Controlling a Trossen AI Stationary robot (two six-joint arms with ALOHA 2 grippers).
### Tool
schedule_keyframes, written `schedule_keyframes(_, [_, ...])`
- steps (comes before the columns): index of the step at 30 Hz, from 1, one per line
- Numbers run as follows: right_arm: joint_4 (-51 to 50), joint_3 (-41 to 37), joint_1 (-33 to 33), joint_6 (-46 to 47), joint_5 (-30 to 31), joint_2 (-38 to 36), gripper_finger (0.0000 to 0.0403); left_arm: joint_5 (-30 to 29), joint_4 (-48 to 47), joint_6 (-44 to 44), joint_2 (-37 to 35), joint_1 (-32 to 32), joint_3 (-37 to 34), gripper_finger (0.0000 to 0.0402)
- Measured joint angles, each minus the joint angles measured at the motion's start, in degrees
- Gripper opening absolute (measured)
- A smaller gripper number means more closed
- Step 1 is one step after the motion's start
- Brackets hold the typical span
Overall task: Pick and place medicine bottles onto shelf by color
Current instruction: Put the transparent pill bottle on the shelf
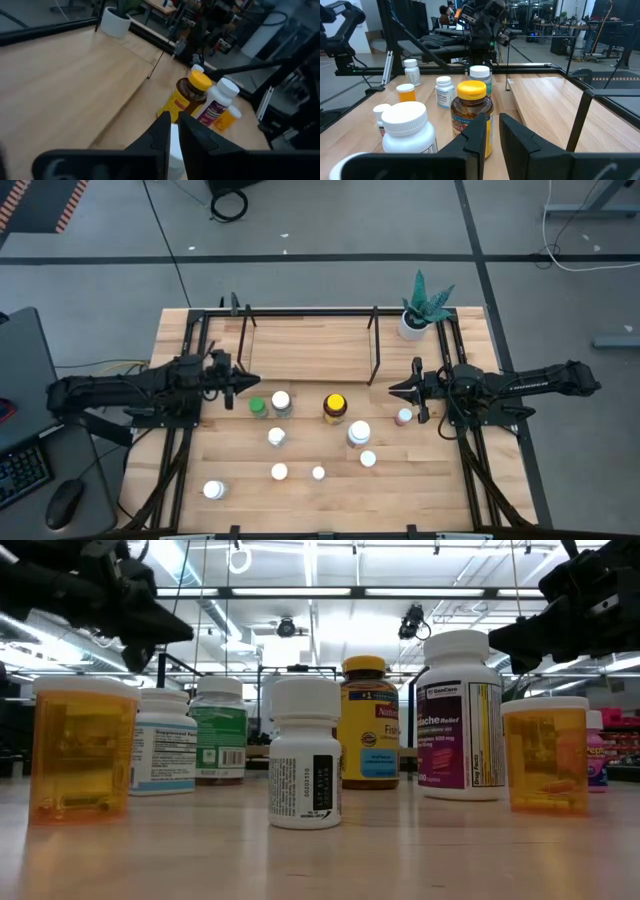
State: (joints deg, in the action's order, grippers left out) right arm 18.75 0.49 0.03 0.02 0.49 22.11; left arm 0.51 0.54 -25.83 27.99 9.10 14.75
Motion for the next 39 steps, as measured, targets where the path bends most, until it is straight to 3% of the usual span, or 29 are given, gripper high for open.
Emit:
schedule_keyframes(6, [-0.01, 0.0, 0.0, -0.01, 0.0, -0.01, 0.0062, -0.13, -6.02, 11.83, 7.93, -1.11, 8.16, 0.0048])
schedule_keyframes(11, [0.01, 0.0, -0.02, -0.01, 0.0, -0.01, 0.0062, -1.05, -14.65, 16.73, 12.46, -1.07, 15.38, 0.0075])
schedule_keyframes(25, [0.01, 0.0, 0.0, 0.0, 0.0, -0.01, 0.0062, -4.21, -30.93, 18.22, 27.33, -3.68, 29.77, 0.0165])
schedule_keyframes(34, [0.01, 0.0, -0.02, -0.01, 0.0, -0.01, 0.0062, -6.48, -43.34, 17.18, 36.37, -8.04, 41.82, 0.0258])
schedule_keyframes(39, [0.01, 0.0, 0.0, -0.01, 0.0, -0.01, 0.0062, -6.51, -50.42, 15.27, 42.85, -9.39, 48.26, 0.0288])
